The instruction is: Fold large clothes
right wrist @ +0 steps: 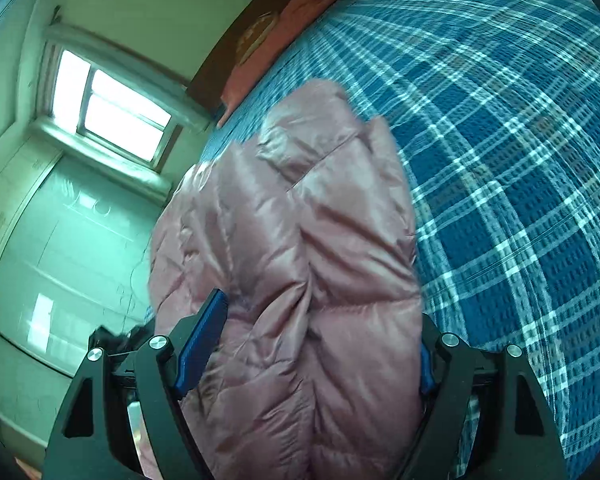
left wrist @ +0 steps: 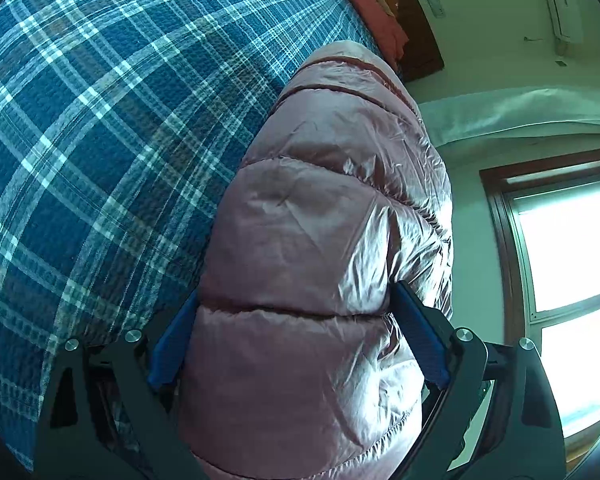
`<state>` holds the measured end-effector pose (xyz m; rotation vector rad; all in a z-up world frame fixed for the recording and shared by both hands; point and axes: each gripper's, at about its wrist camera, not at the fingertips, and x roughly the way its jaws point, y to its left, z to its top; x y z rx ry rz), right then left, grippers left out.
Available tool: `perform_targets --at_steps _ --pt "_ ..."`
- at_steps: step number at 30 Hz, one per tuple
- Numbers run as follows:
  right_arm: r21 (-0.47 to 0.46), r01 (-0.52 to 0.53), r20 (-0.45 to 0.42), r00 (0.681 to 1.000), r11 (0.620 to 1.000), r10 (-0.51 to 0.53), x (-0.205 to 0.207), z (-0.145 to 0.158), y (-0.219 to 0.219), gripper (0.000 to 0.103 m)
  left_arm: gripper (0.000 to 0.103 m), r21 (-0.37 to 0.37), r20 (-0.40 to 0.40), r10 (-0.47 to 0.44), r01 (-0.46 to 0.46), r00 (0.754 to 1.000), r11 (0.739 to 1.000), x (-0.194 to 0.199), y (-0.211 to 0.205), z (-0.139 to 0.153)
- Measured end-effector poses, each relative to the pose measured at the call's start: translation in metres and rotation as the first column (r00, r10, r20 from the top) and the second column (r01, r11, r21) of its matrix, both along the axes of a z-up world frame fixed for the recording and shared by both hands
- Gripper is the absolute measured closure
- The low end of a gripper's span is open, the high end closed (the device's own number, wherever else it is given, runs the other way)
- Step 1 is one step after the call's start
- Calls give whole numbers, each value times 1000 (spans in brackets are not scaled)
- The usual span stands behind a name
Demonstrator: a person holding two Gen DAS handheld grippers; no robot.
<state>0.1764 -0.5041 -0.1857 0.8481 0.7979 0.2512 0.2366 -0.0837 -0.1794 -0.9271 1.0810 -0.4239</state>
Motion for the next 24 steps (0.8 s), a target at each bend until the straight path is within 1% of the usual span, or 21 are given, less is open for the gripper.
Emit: perform_targets --at_steps 2,3,4,8,10,13,16,18,20,21,23,24 --pt "6 64 4 998 998 -64 -11 -1 -9 28 11 -2 0 -2 2 1000 1000 1 0 0" --pt "18 112 20 993 994 -112 -16 0 -13 28 11 -6 -2 -2 2 1000 1000 1 1 0" --pt "22 137 30 990 990 -137 -18 0 -14 28 11 -8 -3 -2 2 1000 1000 2 0 -1" --pt "-33 156 29 987 987 -155 -15 5 -10 26 11 0 2 -3 3 1000 1000 3 0 -1" --pt "-47 195 51 980 980 -192 -23 12 -10 26 11 -4 3 -3 3 1000 1000 3 0 -1" --pt "27 224 63 972 974 -226 -34 17 -21 26 11 -16 5 -8 8 1000 1000 3 1 -2" --pt "68 237 18 971 969 -239 -39 5 -39 26 11 -29 5 -13 13 1000 999 4 3 -4" --pt "74 213 0 977 974 -213 -38 -2 -42 26 11 -35 3 -15 15 1000 999 4 4 -4" --pt "52 180 -1 984 982 -180 -37 -3 -40 26 11 -42 4 -18 18 1000 999 5 6 -5" --pt "57 148 -3 989 987 -148 -34 -3 -36 24 11 -45 3 -18 19 1000 999 5 6 -6" --pt "47 104 -1 995 993 -104 -27 2 -27 23 11 -51 2 -18 18 1000 999 6 7 -7" --pt "73 62 7 998 995 -63 -26 2 -20 23 11 -50 3 -20 20 1000 999 6 6 -8"
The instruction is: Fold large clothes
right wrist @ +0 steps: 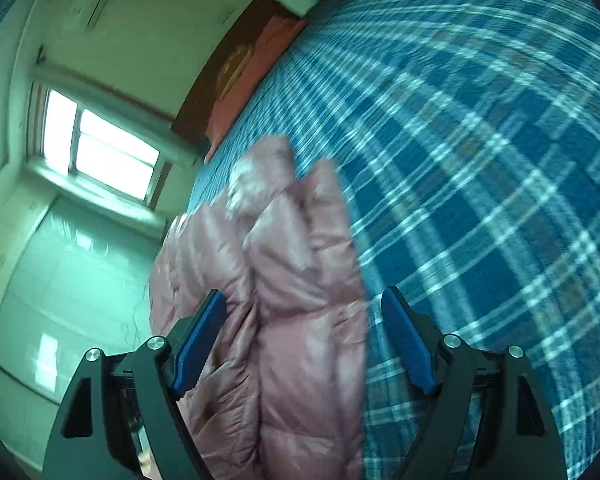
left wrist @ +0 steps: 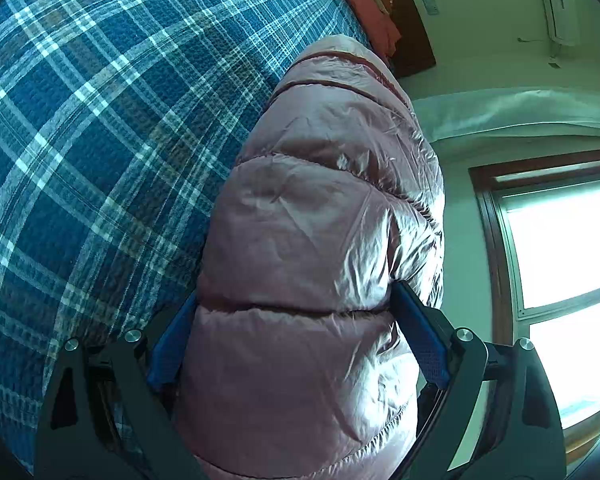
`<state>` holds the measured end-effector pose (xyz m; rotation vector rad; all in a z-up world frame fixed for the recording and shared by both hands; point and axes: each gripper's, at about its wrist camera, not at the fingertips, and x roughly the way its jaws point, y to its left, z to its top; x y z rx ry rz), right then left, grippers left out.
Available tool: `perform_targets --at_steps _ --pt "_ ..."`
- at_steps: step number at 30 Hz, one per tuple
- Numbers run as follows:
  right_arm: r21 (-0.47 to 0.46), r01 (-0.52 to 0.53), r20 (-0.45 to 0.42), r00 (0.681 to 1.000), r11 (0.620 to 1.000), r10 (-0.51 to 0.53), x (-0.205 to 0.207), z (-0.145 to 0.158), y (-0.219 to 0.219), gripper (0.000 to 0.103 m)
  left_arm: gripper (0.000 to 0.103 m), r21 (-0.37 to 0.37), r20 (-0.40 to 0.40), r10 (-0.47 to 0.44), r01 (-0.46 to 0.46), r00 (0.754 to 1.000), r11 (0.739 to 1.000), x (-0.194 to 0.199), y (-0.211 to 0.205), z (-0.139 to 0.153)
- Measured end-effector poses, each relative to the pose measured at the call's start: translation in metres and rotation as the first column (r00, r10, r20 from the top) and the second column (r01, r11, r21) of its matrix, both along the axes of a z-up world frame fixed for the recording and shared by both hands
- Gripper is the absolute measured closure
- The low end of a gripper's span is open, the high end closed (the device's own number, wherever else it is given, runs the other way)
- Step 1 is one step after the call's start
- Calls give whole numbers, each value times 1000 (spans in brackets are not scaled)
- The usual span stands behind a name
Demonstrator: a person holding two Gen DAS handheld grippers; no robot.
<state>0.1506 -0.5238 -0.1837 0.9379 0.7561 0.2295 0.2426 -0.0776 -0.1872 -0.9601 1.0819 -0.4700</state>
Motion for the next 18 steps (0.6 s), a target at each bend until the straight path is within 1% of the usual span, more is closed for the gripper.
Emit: perform_targets --at_steps 2,4,7,9,11,12,13,15,16,18 --pt "71 -60 7 998 996 60 3 -3 9 23 11 8 3 -12 12 1000 1000 1 -1 0" --pt "37 -69 -10 998 997 69 6 -3 17 23 11 8 3 -20 20 1000 1000 2 -2 1" --pt "14 -49 -26 998 999 50 13 -2 24 23 11 19 5 -36 36 999 999 5 -8 2" --pt "-8 -62 -35 997 998 62 21 -1 34 23 11 31 5 -45 45 999 999 7 -12 4" --pt "-24 -80 -32 996 996 79 27 0 41 26 11 29 7 -53 53 999 998 9 -15 4" --pt "-29 -84 -32 996 996 83 26 0 45 31 11 30 10 -58 58 998 998 10 -16 4" --pt "-9 -89 -33 996 996 89 29 0 48 36 12 33 15 -66 65 998 997 10 -17 5" --pt "58 -90 -22 996 994 91 24 -8 43 53 21 50 17 -75 74 997 996 10 -20 6" --pt "84 -86 -14 996 993 87 23 -11 44 56 23 50 19 -75 74 997 996 9 -21 6" --pt "89 -78 8 997 993 78 19 -10 48 62 33 39 21 -77 76 997 996 7 -22 7"
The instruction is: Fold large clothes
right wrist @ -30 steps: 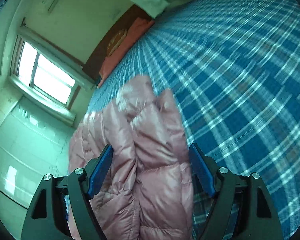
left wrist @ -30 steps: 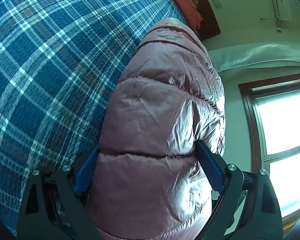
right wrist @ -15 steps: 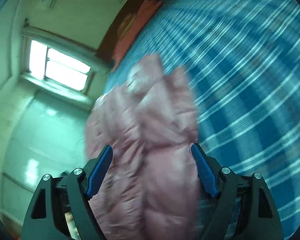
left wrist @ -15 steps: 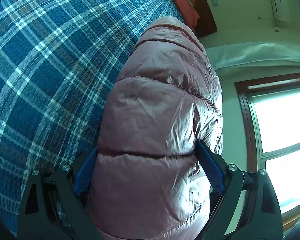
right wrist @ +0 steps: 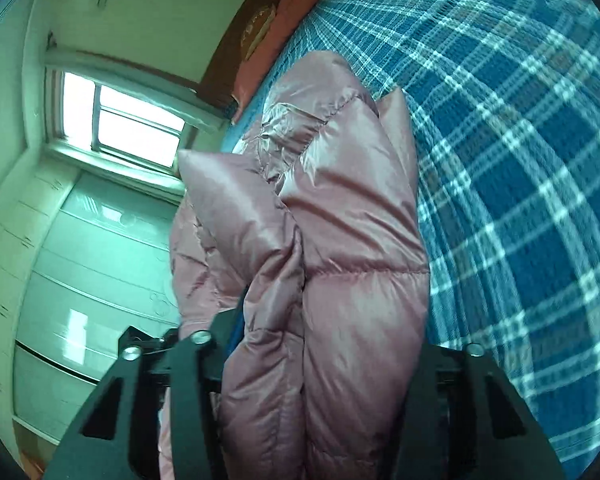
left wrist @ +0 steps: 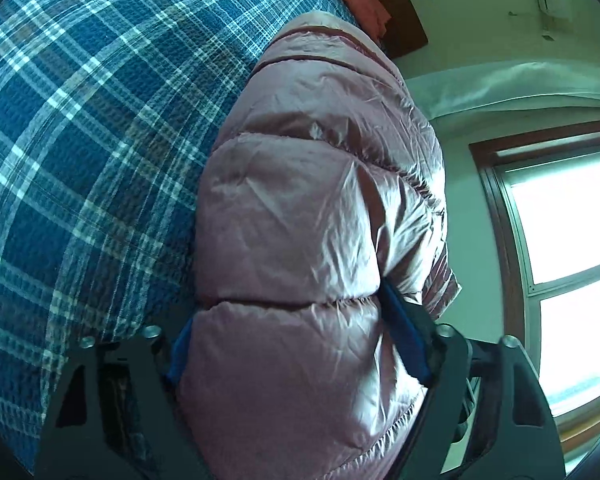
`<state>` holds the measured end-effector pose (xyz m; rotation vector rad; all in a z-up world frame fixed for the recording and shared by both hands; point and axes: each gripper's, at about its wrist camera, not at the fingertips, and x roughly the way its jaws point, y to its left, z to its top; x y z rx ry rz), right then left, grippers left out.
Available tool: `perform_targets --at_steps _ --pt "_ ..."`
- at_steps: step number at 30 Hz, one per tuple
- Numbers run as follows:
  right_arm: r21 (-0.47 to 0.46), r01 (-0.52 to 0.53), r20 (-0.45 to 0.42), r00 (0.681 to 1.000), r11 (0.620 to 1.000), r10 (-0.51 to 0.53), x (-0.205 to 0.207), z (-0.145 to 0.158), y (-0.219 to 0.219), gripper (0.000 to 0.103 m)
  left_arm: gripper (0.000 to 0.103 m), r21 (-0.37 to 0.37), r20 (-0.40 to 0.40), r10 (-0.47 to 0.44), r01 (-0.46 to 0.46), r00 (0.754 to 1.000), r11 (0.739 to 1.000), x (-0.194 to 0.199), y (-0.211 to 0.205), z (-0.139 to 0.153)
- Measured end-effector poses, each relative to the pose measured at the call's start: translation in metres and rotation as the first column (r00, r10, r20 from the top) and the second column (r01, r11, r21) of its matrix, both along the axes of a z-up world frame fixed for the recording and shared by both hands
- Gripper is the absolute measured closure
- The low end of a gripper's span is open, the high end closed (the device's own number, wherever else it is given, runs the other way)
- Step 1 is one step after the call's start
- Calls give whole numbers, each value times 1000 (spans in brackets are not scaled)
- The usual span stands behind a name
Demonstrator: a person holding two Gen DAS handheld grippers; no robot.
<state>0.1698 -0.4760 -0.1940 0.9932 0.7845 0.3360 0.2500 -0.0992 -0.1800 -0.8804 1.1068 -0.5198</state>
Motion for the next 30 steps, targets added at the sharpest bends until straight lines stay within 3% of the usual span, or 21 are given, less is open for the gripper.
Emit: perform_targets --at_steps 5,11,16,21,26,28,30 --pt "55 9 78 997 998 -14 -7 13 10 68 45 -33 19 -7 7 1000 999 -6 11 6" --pt "96 -29 144 989 995 15 18 34 42 70 46 -30 86 18 -15 996 999 -2 36 34" --pt "146 -72 157 986 987 49 57 32 74 70 46 16 141 61 -63 988 998 15 68 53" --pt "197 -106 136 987 975 80 97 18 110 70 46 78 154 94 -107 984 991 34 101 51" --pt "178 -100 77 993 979 88 108 6 124 70 46 74 78 116 -122 990 990 44 120 22" --pt "147 -106 63 993 983 98 105 7 123 69 45 72 87 106 -112 991 991 44 120 22" --pt "75 -107 36 994 991 105 103 18 122 60 42 66 82 99 -105 992 992 43 123 24"
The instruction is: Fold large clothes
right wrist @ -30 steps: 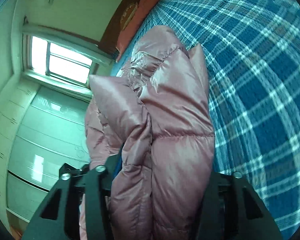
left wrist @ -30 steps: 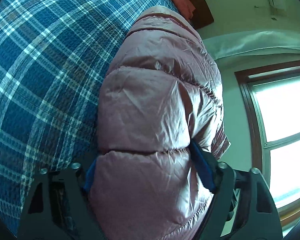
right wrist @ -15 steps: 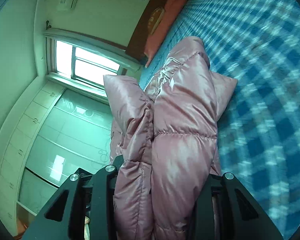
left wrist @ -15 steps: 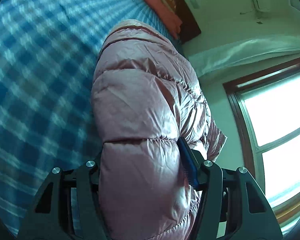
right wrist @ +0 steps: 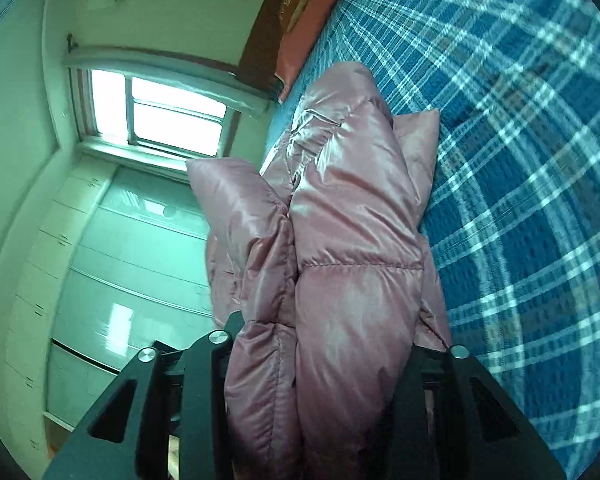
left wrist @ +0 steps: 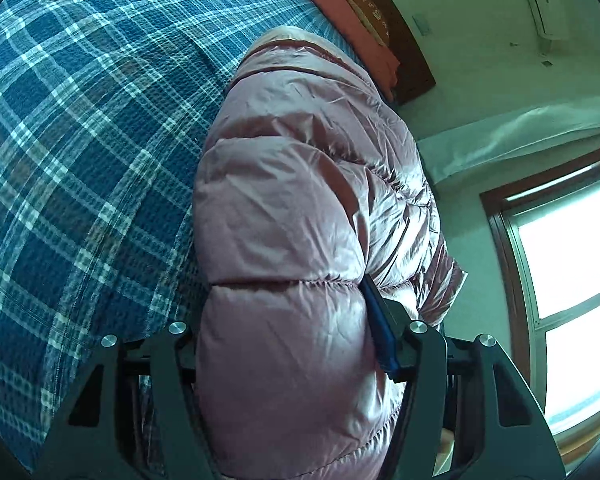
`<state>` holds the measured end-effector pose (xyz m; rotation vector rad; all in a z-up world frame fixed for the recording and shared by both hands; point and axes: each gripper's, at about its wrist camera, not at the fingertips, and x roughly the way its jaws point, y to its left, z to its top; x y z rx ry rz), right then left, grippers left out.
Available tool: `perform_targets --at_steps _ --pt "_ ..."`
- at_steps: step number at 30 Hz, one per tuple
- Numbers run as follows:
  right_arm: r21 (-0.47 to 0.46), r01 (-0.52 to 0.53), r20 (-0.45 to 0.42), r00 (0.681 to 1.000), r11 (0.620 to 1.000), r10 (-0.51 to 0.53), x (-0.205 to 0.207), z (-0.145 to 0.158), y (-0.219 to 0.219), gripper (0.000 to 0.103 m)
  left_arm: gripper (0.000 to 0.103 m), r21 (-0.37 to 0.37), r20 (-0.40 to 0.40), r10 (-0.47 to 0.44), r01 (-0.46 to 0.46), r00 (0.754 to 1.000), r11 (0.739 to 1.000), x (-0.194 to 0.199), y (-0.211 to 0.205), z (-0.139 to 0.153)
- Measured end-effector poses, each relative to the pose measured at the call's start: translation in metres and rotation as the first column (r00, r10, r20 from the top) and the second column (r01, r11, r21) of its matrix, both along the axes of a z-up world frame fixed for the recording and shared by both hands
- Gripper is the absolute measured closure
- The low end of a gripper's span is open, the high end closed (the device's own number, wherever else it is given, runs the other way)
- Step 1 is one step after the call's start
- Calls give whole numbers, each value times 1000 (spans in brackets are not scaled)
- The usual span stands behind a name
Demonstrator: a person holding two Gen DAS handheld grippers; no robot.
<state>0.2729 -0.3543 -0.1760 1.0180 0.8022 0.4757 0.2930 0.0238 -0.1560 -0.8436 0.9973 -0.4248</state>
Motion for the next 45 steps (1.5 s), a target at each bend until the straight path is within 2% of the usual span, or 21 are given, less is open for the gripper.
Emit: perform_targets --at_steps 1,3,5,7,11,12,13,14,17,22,26,32,36,42,45 --pt "-39 3 -5 1000 999 -3 0 6 -1 56 41 -11 -6 1 -1 1000 1000 -1 8 0" --pt "-114 25 11 1000 993 -24 0 23 -6 35 31 -44 -7 28 -29 1000 999 -4 30 1" --pt "-140 47 28 999 989 -43 0 34 -12 33 27 -60 15 61 -60 998 996 -2 43 6" --pt "-112 69 21 998 991 -67 15 38 -22 32 26 -43 13 77 -76 997 996 5 48 8" --pt "-62 75 -14 997 995 -76 32 27 -24 32 26 -5 -10 85 -85 996 996 19 45 6" --pt "-56 90 -27 995 994 -91 39 23 -24 37 26 21 -18 91 -90 996 996 22 42 6" --pt "-50 95 -48 994 994 -98 43 18 -25 48 28 38 -24 96 -95 995 995 24 37 6" --pt "-41 98 -86 991 994 -101 46 10 -26 68 33 58 -28 99 -97 995 994 26 30 7" --pt "-34 101 -120 987 994 -105 48 -7 -27 76 40 99 -34 104 -100 994 990 26 28 0" --pt "-19 115 -121 986 993 -117 42 -28 -27 79 42 105 -33 126 -122 991 987 23 26 -12" --pt "-6 120 -112 987 993 -120 29 -41 -29 82 42 144 -9 122 -120 992 982 23 22 -12" --pt "3 128 -98 987 992 -127 27 -44 -30 83 41 178 19 123 -125 992 976 20 17 -12" --pt "3 131 -92 987 991 -130 23 -54 -34 83 41 180 24 125 -127 992 975 20 16 -13" --pt "8 130 -96 987 991 -129 23 -53 -33 83 40 184 19 113 -115 993 976 21 15 -11" --pt "24 124 -109 987 992 -120 17 -44 -38 78 39 142 5 86 -86 996 986 22 20 -10"
